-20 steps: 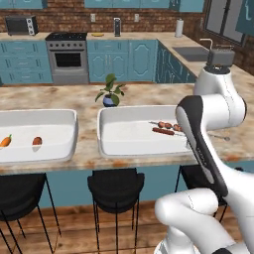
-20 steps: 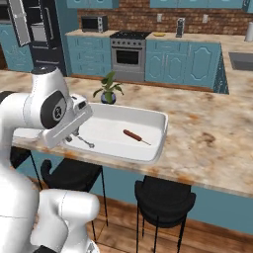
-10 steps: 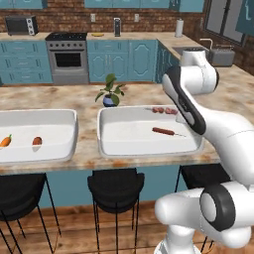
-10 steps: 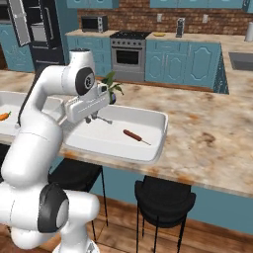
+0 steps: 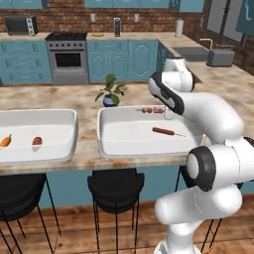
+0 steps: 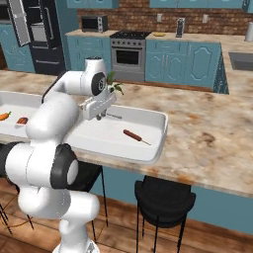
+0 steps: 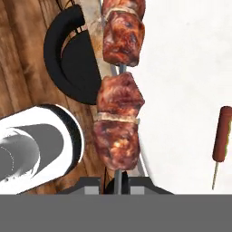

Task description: Place the cold items (carrot and sweet potato) from the fridge in one tupperware on the dining counter. Place the warm items (kebab skewer and hot dog) in the stove area in another tupperware.

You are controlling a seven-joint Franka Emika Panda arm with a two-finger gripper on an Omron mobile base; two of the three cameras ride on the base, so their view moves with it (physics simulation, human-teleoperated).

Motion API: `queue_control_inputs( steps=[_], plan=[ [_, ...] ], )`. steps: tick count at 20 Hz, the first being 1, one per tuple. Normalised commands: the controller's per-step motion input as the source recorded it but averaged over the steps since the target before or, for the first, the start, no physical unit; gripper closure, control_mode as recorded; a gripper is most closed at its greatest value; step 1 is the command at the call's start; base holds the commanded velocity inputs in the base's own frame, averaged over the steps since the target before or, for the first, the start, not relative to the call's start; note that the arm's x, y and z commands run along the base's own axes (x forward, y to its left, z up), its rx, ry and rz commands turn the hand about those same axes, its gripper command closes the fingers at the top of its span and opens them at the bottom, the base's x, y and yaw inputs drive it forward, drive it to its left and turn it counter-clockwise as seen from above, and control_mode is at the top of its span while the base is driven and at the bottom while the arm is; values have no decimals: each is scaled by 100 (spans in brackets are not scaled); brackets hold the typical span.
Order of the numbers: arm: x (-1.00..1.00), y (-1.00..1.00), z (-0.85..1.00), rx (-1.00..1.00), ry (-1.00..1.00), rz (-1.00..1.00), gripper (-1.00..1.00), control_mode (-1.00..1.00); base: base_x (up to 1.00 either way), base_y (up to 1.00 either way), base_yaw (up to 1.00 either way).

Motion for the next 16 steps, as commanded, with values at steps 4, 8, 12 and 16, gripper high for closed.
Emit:
queue_control_inputs(
  steps=[4,8,12,16],
  plan=[
    [100,6,-61,0,-1,30,100,-100,0,0,0],
    [100,13,-43,-4,0,17,100,-100,0,0,0],
    [99,22,-57,-4,-1,0,100,-100,0,0,0],
    [82,0,-57,-2,1,-1,100,-100,0,0,0]
  ],
)
